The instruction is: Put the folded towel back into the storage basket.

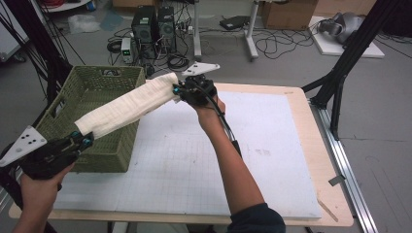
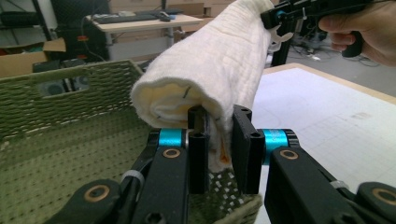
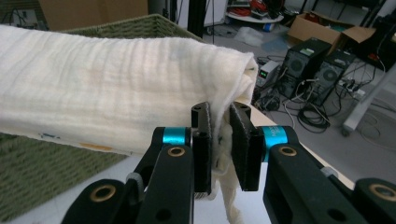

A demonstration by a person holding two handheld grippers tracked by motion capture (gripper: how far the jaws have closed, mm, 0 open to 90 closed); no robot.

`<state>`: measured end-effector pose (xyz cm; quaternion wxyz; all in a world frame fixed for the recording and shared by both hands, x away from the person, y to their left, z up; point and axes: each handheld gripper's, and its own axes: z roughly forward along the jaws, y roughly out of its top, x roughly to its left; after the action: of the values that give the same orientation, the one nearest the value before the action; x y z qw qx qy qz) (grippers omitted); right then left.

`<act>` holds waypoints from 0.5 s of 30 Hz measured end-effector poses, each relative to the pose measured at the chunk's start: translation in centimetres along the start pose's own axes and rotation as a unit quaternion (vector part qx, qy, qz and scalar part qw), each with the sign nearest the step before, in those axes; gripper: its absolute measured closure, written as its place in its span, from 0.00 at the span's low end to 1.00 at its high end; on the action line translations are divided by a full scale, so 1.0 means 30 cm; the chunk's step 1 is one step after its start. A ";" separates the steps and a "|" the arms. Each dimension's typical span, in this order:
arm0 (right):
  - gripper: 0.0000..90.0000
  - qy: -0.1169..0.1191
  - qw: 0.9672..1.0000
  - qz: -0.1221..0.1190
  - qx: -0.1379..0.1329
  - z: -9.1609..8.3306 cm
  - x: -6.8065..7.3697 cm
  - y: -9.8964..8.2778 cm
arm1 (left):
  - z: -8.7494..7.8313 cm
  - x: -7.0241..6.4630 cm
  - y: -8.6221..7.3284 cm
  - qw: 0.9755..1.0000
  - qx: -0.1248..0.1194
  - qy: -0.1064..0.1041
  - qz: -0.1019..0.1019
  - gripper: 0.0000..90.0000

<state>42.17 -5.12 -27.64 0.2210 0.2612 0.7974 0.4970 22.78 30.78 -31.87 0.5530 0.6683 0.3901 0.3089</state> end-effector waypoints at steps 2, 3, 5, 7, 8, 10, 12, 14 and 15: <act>0.89 0.002 1.000 -0.006 0.002 0.029 0.014 0.022 | -0.013 0.014 -0.002 1.000 -0.001 0.007 -0.002 0.86; 0.89 0.003 1.000 -0.006 0.001 0.038 0.020 0.029 | -0.020 0.021 -0.004 1.000 -0.001 0.010 -0.003 0.86; 0.89 0.006 1.000 -0.005 -0.003 0.061 0.034 0.047 | -0.032 0.035 -0.010 1.000 0.002 0.016 -0.003 0.86; 0.89 0.010 1.000 -0.007 -0.007 0.088 0.049 0.065 | -0.041 0.049 -0.017 1.000 0.004 0.023 -0.005 0.86; 0.89 0.012 1.000 -0.008 -0.005 0.097 0.054 0.070 | -0.045 0.055 -0.021 1.000 0.006 0.028 -0.007 0.86; 0.89 0.015 1.000 -0.013 -0.003 0.121 0.069 0.083 | -0.051 0.068 -0.027 0.999 0.009 0.036 -0.008 0.86; 0.89 0.017 1.000 -0.014 -0.003 0.146 0.083 0.098 | -0.056 0.077 -0.030 0.999 0.013 0.041 -0.006 0.86; 0.89 0.019 1.000 -0.019 -0.003 0.173 0.098 0.116 | -0.061 0.086 -0.033 0.999 0.014 0.045 -0.007 0.86; 0.89 0.020 1.000 -0.020 -0.003 0.183 0.104 0.122 | -0.065 0.091 -0.034 0.999 0.012 0.047 -0.009 0.86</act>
<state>43.87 1.92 -26.85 0.2152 0.2346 0.8051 0.5004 22.33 34.18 -32.54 0.5284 0.6566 0.4251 0.3302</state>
